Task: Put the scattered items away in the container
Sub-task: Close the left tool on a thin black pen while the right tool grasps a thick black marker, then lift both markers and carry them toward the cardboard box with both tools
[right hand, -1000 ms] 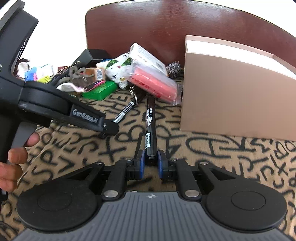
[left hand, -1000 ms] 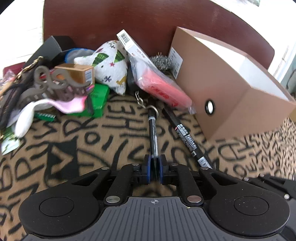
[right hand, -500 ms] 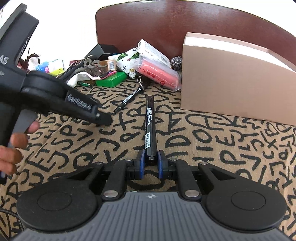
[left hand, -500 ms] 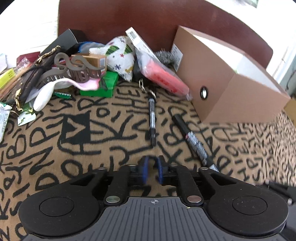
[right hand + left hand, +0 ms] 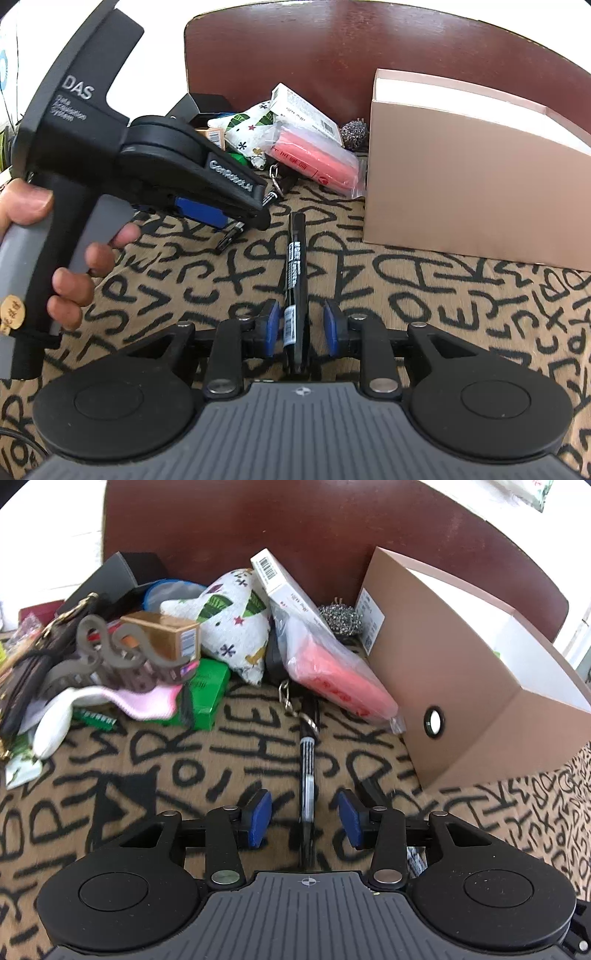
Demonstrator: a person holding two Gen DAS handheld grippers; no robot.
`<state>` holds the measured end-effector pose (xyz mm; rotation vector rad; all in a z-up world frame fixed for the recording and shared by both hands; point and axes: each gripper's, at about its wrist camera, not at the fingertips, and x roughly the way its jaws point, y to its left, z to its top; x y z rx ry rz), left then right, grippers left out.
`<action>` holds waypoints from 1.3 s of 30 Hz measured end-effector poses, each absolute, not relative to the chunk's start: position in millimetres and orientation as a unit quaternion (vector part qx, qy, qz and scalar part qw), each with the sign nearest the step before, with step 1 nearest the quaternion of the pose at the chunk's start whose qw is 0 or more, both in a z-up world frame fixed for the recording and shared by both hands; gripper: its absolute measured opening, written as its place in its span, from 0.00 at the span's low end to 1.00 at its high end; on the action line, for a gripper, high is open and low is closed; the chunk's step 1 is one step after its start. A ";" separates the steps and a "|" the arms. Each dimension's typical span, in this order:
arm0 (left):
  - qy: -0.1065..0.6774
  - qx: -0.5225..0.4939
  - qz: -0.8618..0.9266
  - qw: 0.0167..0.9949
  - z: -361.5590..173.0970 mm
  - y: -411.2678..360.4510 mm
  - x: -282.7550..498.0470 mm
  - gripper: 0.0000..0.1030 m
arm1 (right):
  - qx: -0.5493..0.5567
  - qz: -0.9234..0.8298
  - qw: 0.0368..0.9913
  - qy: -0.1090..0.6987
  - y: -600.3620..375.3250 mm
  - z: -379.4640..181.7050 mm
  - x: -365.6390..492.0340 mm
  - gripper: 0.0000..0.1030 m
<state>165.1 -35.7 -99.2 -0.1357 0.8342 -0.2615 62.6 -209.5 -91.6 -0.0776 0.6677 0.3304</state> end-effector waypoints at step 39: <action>0.423 -0.062 -0.101 0.899 -94.3 -6.8 100.7 0.33 | -0.050 0.165 0.927 0.332 -206.1 -90.2 70.8 0.34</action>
